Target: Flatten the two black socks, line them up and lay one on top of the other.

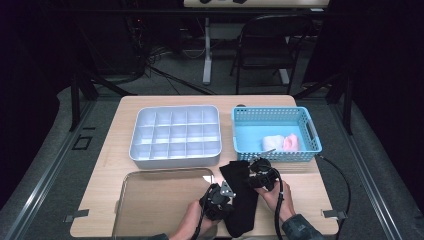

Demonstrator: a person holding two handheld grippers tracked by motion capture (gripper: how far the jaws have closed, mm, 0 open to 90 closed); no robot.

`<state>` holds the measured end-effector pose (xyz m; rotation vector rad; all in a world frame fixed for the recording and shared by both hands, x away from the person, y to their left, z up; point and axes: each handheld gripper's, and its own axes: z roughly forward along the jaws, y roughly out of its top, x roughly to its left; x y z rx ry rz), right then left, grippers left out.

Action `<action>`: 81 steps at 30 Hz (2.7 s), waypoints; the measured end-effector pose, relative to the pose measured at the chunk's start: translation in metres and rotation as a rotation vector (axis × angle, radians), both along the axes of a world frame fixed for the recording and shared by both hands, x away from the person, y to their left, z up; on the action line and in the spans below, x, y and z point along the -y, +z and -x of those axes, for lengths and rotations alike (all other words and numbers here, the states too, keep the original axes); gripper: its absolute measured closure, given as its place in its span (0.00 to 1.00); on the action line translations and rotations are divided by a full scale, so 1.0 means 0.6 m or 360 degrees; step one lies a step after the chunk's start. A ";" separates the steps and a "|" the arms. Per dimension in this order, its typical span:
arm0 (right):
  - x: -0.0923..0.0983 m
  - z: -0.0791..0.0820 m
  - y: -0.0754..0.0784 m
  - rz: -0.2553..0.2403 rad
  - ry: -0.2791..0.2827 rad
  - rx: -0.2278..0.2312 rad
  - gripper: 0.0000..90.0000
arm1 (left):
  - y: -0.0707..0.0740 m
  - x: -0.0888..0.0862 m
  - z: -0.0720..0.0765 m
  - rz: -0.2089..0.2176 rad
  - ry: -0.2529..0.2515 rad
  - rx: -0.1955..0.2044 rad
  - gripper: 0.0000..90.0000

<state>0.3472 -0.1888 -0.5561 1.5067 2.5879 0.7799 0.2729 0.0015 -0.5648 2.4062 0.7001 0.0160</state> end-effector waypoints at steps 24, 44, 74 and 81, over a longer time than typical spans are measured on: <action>0.015 0.064 0.010 -0.0074 -0.0099 -0.0033 0.83 | 0.054 -0.065 -0.090 -0.0020 0.0075 -0.0010 0.97; -0.010 -0.006 0.042 0.0153 0.0268 0.0267 0.42 | 0.052 -0.134 -0.047 -0.0073 0.0077 -0.0173 0.49; 0.016 0.036 0.023 0.0199 0.0037 0.0029 0.70 | 0.045 -0.135 -0.068 -0.0157 0.0058 -0.0090 0.91; 0.067 0.032 0.052 0.0160 -0.0067 0.0103 0.58 | 0.048 -0.149 -0.065 -0.0134 0.0087 -0.0129 0.66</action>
